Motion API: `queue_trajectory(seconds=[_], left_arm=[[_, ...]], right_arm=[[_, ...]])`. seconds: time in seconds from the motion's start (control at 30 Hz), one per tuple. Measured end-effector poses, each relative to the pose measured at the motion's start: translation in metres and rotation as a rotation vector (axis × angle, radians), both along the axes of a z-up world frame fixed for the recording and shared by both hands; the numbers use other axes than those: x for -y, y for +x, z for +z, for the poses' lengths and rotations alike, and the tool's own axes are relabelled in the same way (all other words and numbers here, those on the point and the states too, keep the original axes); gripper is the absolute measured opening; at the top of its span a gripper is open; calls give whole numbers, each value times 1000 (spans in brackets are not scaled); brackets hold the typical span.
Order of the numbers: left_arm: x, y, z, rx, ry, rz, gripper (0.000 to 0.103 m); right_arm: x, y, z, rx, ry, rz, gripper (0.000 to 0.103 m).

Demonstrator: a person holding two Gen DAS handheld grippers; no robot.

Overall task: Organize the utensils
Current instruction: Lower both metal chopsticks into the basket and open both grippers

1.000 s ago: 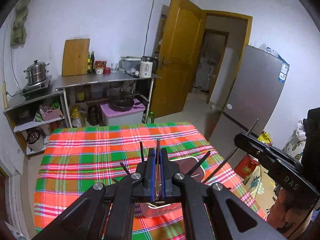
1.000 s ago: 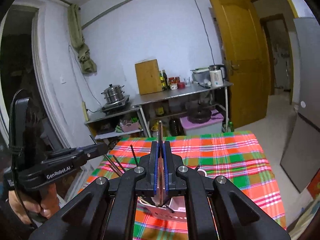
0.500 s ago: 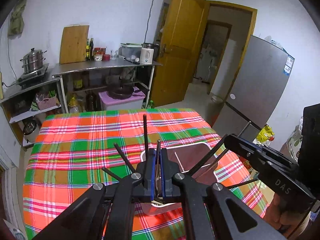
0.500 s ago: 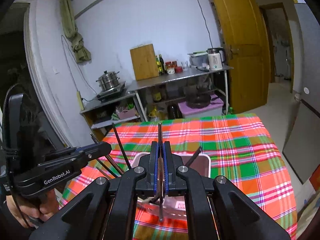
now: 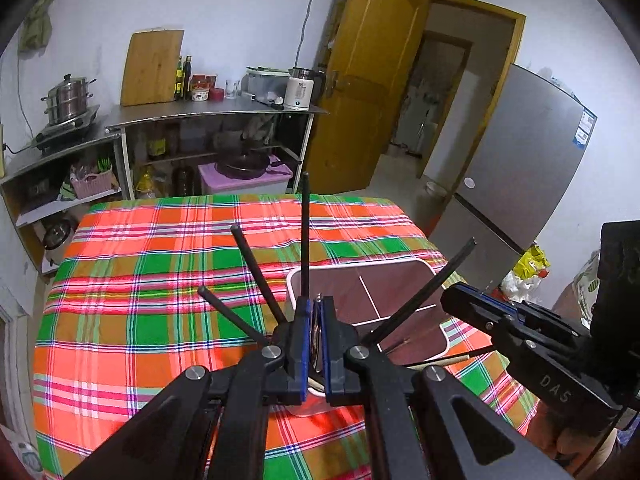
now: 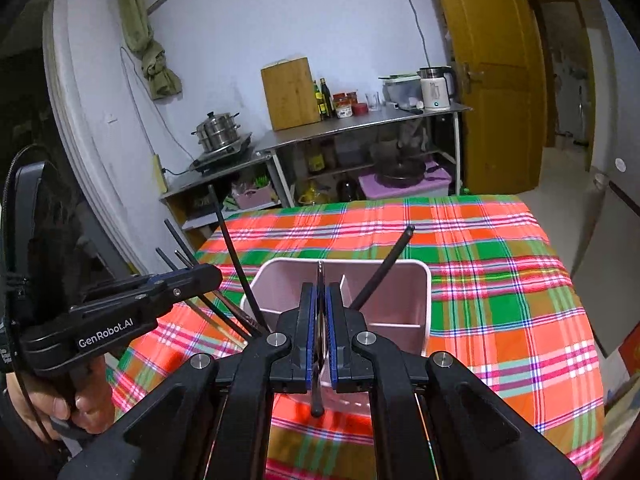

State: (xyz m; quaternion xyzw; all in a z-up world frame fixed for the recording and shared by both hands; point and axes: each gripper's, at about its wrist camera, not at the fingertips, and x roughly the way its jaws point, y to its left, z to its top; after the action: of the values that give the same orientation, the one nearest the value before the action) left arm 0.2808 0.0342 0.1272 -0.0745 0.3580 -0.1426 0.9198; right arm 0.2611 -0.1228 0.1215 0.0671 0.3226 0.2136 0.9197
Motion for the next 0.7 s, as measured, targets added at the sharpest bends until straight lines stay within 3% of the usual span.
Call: queue_trajectory(seconds=[0.13,0.7], left_arm=[[-1,-3,4,12,-4,1,4],[-2,-68,42,122,28,31,5]], right_arm=[[1,-2,1,6,-1,2,10],[24,-52,25,84,-5,-29,12]])
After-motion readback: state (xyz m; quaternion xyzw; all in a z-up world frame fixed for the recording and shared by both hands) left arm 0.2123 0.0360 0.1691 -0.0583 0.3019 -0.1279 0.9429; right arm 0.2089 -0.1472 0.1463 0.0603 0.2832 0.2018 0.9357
